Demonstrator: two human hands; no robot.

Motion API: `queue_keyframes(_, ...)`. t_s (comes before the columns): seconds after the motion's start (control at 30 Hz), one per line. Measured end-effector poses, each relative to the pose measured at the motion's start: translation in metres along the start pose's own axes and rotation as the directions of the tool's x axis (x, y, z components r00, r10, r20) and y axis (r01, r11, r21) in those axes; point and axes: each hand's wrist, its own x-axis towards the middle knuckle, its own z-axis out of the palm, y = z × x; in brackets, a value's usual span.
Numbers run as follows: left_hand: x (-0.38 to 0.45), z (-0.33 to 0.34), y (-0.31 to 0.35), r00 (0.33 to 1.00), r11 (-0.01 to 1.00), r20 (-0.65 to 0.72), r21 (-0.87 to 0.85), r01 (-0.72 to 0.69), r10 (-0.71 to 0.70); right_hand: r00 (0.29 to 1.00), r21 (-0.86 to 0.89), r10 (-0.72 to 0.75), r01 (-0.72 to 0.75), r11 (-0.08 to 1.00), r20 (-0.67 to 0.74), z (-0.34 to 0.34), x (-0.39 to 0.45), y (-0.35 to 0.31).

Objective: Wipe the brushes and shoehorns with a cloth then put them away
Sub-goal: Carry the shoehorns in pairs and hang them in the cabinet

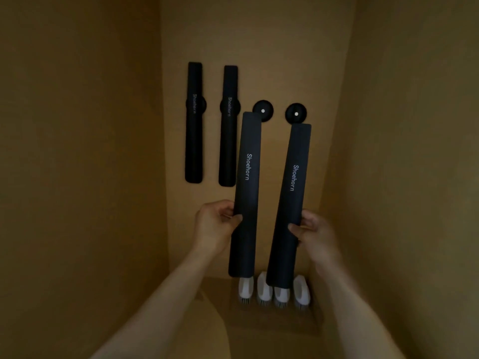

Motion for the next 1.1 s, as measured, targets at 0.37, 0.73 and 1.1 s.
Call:
queue_keyframes(0.37,0.084,0.032,-0.007,0.999,1.000,-0.033,0.004,0.022,-0.022,0.999,-0.006,-0.043,0.043,0.999,-0.002,-0.008,0.024,-0.004)
queue_keyframes(0.73,0.179,0.056,0.006,0.996,0.998,-0.073,0.033,0.062,-0.059,0.998,-0.008,-0.055,0.055,0.998,-0.030,-0.020,0.051,-0.018)
queue_keyframes(1.1,0.216,0.066,0.020,0.997,0.994,-0.080,0.109,0.003,0.006,0.996,-0.017,-0.065,0.064,0.998,-0.054,-0.023,0.075,-0.026)
